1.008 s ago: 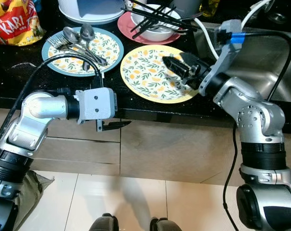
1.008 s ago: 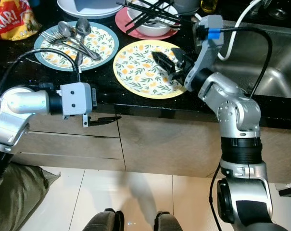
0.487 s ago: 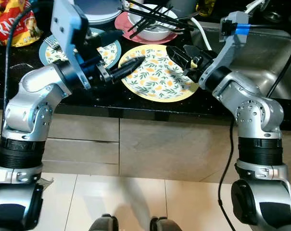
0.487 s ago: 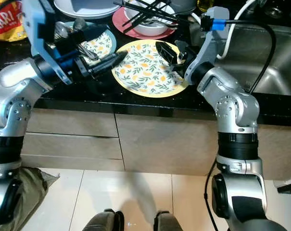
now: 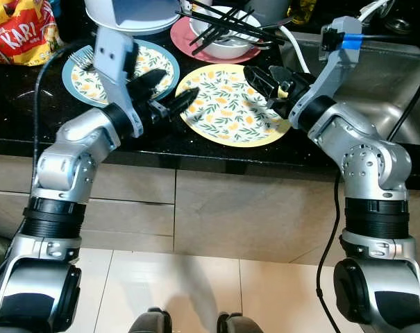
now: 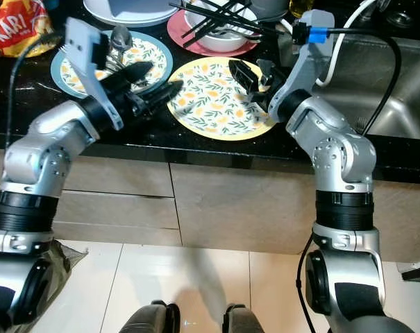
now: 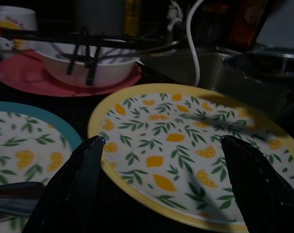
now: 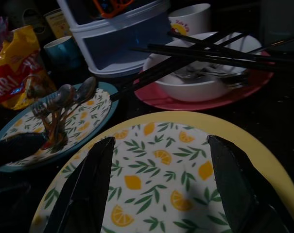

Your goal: Kitchen organization

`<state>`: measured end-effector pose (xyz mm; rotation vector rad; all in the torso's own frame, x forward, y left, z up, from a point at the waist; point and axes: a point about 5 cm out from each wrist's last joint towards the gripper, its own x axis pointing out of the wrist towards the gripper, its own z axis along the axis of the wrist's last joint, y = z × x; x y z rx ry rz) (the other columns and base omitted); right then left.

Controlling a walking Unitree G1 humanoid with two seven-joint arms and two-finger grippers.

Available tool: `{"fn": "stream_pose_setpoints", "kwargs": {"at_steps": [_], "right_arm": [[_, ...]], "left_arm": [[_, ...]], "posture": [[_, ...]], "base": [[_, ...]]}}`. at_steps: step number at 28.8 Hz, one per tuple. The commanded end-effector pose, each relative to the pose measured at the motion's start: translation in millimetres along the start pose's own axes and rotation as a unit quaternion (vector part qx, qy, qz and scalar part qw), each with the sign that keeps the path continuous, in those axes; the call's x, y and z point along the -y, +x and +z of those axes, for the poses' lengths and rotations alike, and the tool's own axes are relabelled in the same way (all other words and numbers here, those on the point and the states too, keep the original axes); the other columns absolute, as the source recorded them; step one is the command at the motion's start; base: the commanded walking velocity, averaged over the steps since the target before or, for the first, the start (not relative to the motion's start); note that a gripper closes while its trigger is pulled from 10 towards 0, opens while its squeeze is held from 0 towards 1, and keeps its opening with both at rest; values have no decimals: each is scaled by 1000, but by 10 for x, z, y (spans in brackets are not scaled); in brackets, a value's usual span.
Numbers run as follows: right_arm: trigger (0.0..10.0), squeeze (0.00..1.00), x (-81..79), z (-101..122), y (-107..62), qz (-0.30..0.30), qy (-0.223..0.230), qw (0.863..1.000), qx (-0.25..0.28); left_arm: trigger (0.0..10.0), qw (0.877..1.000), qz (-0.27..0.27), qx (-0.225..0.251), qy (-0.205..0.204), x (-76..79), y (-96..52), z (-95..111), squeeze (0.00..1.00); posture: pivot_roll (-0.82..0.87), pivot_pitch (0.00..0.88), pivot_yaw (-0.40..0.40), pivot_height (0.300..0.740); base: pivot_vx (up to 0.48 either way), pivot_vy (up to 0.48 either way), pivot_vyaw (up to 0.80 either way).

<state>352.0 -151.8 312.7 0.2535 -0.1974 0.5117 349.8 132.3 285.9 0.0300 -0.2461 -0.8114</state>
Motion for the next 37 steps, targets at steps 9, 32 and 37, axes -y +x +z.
{"fn": "stream_pose_setpoints", "kwargs": {"at_steps": [9,32,37], "right_arm": [[10000,0,70,130,-58,-31,-6,999,19],[10000,0,159,168,-109,-70,-27,996,-50],[10000,0,208,57,-142,-88,-28,991,-101]], "left_arm": [[10000,996,-17,-79,41,103,64,-227,0],[10000,983,-28,-165,78,328,-85,-554,0],[10000,982,-27,-166,81,343,-93,-567,0]], "posture": [[22,213,-51,740],[26,202,-64,740],[21,206,-72,740]], "base": [[0,0,0],[0,0,0],[0,0,0]]}}
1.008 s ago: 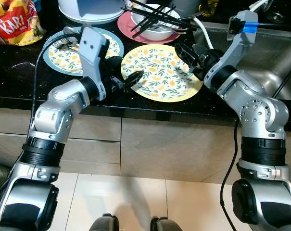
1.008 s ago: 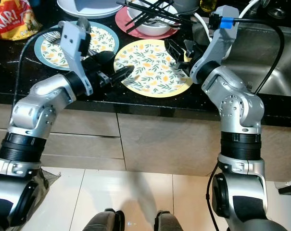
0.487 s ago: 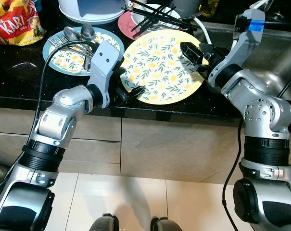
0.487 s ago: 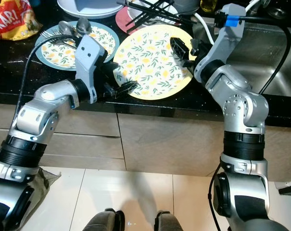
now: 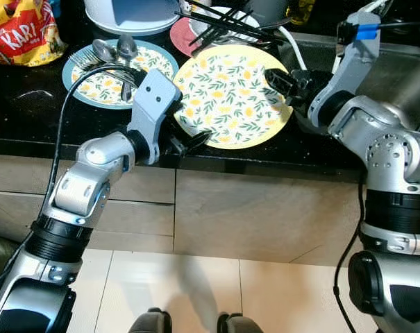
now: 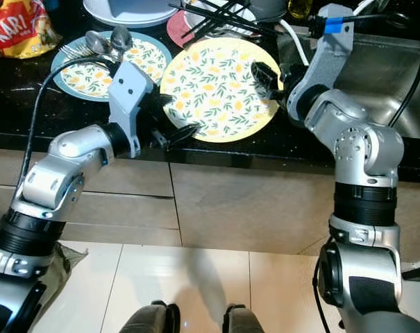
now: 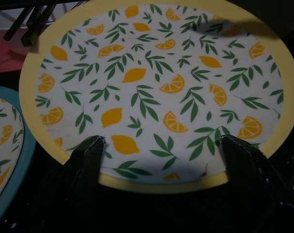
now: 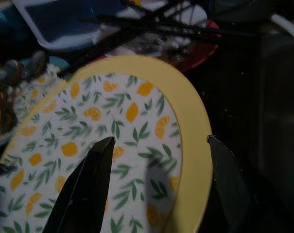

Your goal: Kitchen organization

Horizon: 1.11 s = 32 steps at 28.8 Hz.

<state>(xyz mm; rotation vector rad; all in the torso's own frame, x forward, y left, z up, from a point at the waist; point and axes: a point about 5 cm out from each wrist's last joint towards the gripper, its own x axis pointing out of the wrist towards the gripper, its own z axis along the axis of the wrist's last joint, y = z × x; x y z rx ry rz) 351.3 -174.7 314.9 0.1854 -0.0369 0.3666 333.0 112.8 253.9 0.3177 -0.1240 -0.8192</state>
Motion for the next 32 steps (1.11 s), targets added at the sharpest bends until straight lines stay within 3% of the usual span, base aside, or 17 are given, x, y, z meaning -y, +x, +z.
{"fn": "stream_pose_setpoints", "kwargs": {"at_steps": [1,14,22,30,32], "right_arm": [[10000,0,27,-36,-28,-9,-8,1000,-24],[10000,0,-4,-237,-33,-2,-21,992,-123],[10000,0,-69,-291,-46,18,-2,990,-139],[10000,0,-128,-357,-58,49,47,985,-158],[10000,0,-153,-374,-53,68,94,981,-153]], "left_arm": [[10000,998,-12,-57,-22,109,8,-271,0],[10000,998,-14,-56,-13,159,-7,-281,0],[10000,998,-12,-57,-11,176,-8,-293,0],[10000,998,-11,-56,-6,176,-6,-289,0],[10000,998,-11,-56,-5,177,-6,-288,0]], "posture": [[21,206,-72,740],[13,216,-93,740],[13,216,-99,740],[10,214,-103,740],[10,215,-105,740]], "base": [[0,0,0],[0,0,0],[0,0,0],[0,0,0],[0,0,0]]}}
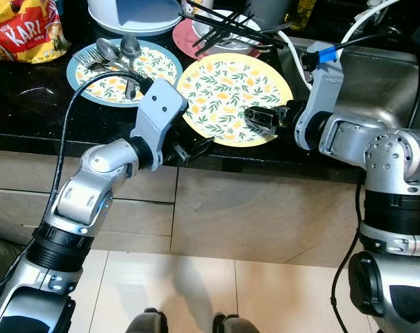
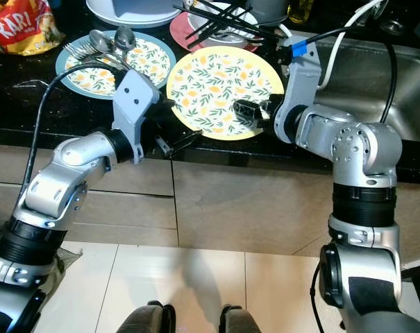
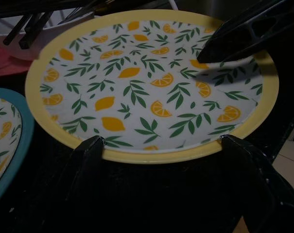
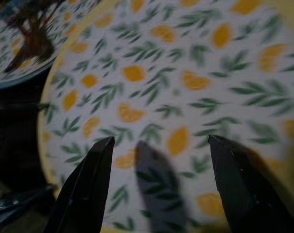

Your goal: Kitchen organization

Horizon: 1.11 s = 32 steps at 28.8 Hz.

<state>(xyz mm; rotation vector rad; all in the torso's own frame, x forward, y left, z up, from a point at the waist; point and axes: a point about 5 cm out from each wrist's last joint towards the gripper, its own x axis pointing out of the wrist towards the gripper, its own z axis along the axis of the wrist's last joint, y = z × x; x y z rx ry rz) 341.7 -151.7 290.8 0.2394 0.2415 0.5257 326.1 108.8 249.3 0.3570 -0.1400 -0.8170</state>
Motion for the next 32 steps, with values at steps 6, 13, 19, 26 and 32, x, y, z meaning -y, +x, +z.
{"fn": "stream_pose_setpoints", "kwargs": {"at_steps": [6,13,19,26,32], "right_arm": [[10000,0,36,-95,3,36,90,995,1],[10000,0,44,-118,8,47,116,992,12],[10000,0,260,35,-45,-68,42,996,31],[10000,0,313,156,-82,-97,14,995,27],[10000,0,309,238,-79,-96,5,994,44]], "left_arm": [[10000,998,-12,-54,-25,99,9,-267,0],[10000,998,-13,-55,-21,102,7,-267,0],[10000,998,-19,-58,-17,122,12,-273,0],[10000,998,-24,-61,-15,145,19,-287,0],[10000,998,-28,-56,-11,171,27,-278,0]], "posture": [[9,213,-105,740],[11,214,-101,740],[13,214,-101,740],[15,202,-109,740],[16,199,-108,740]], "base": [[0,0,0],[0,0,0],[0,0,0],[0,0,0],[0,0,0]]}}
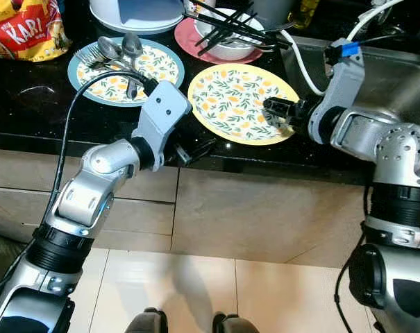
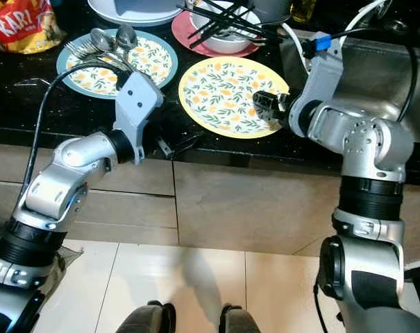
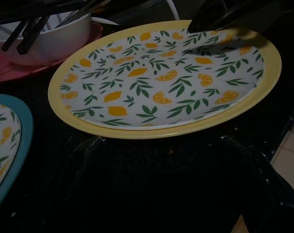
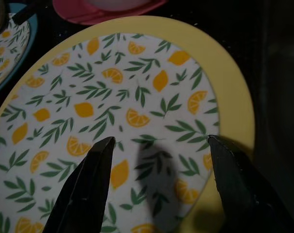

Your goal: Kitchen organization

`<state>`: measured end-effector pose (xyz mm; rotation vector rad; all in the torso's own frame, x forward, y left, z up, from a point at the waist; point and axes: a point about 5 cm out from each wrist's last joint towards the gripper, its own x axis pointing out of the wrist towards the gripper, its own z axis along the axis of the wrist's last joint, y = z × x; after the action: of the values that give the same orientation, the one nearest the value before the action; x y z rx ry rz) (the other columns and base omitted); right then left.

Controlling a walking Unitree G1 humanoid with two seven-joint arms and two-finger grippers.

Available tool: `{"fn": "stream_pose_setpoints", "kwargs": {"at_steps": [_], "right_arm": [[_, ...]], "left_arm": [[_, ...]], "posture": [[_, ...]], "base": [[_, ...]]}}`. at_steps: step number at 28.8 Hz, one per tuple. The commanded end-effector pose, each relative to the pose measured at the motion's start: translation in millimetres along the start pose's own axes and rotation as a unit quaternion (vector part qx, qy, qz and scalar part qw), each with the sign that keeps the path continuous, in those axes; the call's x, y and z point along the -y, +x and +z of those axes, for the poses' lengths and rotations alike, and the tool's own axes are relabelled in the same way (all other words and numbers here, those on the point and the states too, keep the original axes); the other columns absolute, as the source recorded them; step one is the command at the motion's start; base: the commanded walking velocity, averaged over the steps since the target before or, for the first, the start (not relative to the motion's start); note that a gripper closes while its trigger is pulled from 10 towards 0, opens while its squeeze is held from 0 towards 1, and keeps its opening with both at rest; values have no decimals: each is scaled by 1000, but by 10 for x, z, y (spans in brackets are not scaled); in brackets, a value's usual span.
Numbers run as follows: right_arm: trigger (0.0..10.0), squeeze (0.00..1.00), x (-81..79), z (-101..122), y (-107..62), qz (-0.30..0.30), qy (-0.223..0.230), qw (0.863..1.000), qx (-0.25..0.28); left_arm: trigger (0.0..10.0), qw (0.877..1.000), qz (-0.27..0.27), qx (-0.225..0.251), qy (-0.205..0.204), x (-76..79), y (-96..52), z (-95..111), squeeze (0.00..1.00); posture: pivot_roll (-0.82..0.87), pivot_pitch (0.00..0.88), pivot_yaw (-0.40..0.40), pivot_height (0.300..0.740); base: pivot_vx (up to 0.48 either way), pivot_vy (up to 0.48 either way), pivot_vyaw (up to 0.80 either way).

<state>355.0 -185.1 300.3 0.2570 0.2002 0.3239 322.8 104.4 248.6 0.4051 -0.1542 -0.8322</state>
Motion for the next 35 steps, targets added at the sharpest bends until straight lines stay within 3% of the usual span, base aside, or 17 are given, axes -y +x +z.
{"fn": "stream_pose_setpoints", "kwargs": {"at_steps": [1,5,7,16,20,22,28,35], "right_arm": [[10000,0,-7,56,1,0,-8,1000,9],[10000,0,-42,92,2,14,1,1000,18],[10000,0,-76,138,-14,28,7,999,30],[10000,0,-92,179,-30,33,10,999,39],[10000,0,-85,180,-35,31,10,999,41],[10000,0,-80,177,-41,29,11,999,41],[10000,0,-69,185,-63,22,12,999,46],[10000,0,-38,226,-125,9,11,998,59]], "left_arm": [[10000,998,-20,-53,-35,131,20,-285,0],[10000,999,-16,5,-44,95,42,-74,0],[10000,996,-22,56,-73,63,50,113,0],[10000,988,-35,113,-102,-26,83,314,0],[10000,989,-34,122,-81,-77,105,392,0],[10000,993,-29,103,-58,-131,146,377,0],[10000,996,-29,72,-41,-188,229,255,0],[10000,995,-46,77,-36,-235,371,224,0]], "posture": [[16,199,-108,740],[20,203,-103,740],[18,206,-100,740],[8,209,-94,740],[5,210,-90,740],[3,212,-86,740],[-11,217,-81,740],[-46,236,-69,740]], "base": [[0,0,0],[0,0,0],[0,0,0],[0,0,0],[0,0,0],[0,0,0],[0,0,0],[0,0,0]]}}
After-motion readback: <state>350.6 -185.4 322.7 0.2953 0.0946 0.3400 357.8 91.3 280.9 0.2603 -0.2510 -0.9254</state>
